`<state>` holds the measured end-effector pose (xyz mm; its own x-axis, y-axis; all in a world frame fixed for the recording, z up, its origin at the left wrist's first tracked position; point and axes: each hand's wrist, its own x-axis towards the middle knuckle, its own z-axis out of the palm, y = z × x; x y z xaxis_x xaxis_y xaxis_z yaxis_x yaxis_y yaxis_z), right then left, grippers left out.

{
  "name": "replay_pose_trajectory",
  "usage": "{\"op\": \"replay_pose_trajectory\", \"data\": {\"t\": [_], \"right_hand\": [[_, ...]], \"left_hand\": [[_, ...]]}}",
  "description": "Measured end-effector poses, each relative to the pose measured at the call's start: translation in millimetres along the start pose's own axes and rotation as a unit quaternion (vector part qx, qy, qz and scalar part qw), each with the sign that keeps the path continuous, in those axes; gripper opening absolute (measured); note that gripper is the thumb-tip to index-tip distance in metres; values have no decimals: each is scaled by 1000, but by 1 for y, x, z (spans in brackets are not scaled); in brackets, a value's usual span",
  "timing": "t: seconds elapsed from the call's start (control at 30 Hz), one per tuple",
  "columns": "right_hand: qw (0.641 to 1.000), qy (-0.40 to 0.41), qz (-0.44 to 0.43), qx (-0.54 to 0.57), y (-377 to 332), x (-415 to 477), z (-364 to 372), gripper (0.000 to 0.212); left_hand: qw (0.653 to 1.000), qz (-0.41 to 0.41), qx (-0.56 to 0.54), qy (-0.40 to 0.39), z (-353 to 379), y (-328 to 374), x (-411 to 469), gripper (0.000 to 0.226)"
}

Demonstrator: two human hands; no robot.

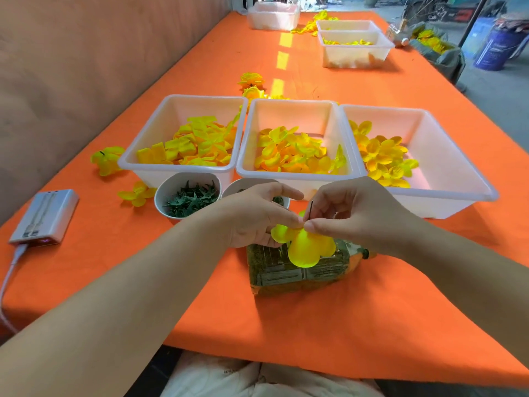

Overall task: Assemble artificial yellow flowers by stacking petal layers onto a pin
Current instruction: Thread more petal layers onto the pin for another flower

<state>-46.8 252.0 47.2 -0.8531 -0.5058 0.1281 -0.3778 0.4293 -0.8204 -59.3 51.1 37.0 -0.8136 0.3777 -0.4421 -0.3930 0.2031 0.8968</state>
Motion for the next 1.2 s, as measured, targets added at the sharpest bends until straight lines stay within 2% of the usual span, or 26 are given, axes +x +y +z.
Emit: {"op": "replay_pose_trajectory", "data": {"t": [0.13,0.3,0.43,0.6,0.67,0.73,0.8,0.9,1.0,1.2], "right_hand": [[998,13,1,-62,4,-2,5,10],[998,20,11,-54,6,-1,9,19],[1000,11,1,-29,11,3,9,24],[998,-67,10,-4,17,15,1,26],[994,-111,8,12,16,20,-3,24],[987,-157,12,25,14,26,-8,17],[978,-208,16,21,12,34,-12,8],[969,-246,24,24,9,43,-15,8],[964,-262,34,20,9,48,-17,14],[962,-273,18,12,15,52,-16,12]], "left_hand": [[1000,-2,2,12,0,-1,-1,43],[999,7,6,32,2,0,-3,39],[986,56,116,103,-3,6,-6,30],[933,139,255,215,-32,27,-2,8],[883,152,318,309,-62,36,8,12],[825,129,370,408,-99,43,22,21],[801,81,378,457,-134,45,38,35],[814,15,363,453,-168,43,62,50],[825,-14,375,423,-188,38,88,58],[827,-71,420,367,-206,23,128,51]]}}
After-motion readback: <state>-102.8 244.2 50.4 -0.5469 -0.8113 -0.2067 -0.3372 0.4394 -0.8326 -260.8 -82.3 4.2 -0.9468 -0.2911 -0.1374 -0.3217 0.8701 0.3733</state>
